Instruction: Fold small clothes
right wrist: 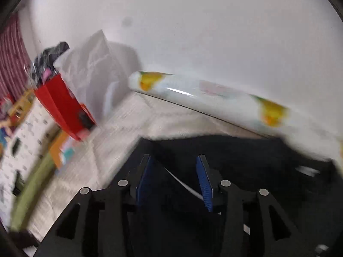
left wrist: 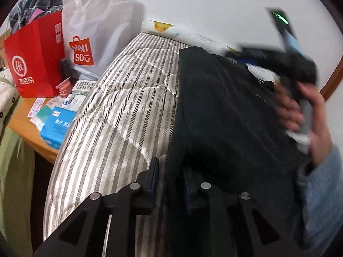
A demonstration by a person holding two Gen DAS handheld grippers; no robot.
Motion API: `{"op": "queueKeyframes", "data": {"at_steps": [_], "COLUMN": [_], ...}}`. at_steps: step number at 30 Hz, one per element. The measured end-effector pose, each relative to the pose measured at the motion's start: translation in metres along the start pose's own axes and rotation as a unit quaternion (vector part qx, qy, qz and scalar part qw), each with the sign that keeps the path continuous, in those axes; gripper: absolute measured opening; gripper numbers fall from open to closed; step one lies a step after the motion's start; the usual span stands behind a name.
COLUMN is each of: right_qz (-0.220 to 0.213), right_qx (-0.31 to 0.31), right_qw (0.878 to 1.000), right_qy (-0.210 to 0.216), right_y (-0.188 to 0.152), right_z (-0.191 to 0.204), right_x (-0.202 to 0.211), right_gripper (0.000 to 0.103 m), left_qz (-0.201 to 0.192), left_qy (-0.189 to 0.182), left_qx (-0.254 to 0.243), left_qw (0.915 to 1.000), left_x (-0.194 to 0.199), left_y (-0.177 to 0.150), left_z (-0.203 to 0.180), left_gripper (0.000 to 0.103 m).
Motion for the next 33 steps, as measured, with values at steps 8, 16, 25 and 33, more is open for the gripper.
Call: {"op": "queueKeyframes", "data": {"at_steps": [8,16,25,33], "right_qz": [-0.008,-0.009,0.018,0.012], "right_qx": [-0.070,-0.158,-0.230,-0.230], "right_qw": [0.982,0.931,0.913,0.916], "right_qy": [-0.173,-0.328,-0.336,-0.328], "right_y": [-0.107,-0.212,-0.290,-0.315], "right_z": [-0.154,-0.291,-0.338,-0.351], "right_x": [0.121,0.233,0.268,0.268], "right_gripper": [0.054,0.074,0.083,0.083], "left_qz": [-0.012,-0.030,-0.015,0.000], "left_qy": [0.004,-0.016,-0.030,-0.018], "left_qx": [-0.020,-0.049,-0.041,-0.034], "left_qw": [0.9997,0.9982,0.9986,0.9993], "left_x": [0.029,0.045,0.041,0.047], "left_y": [-0.009,-0.011,-0.013,-0.017], "left_z": [-0.029,-0.060,-0.076,-0.088], "left_gripper": [0.046,0.060,0.061,0.061]}}
Point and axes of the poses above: each gripper's, at about its wrist camera, not at the fingertips, and x roughly against the way its jaws point, z to its left, y to its top, the point moved 2 cm from there along -x, roughly the way its jaws point, and after that the axes turned 8 degrees about -x, right-handed, at the moved point
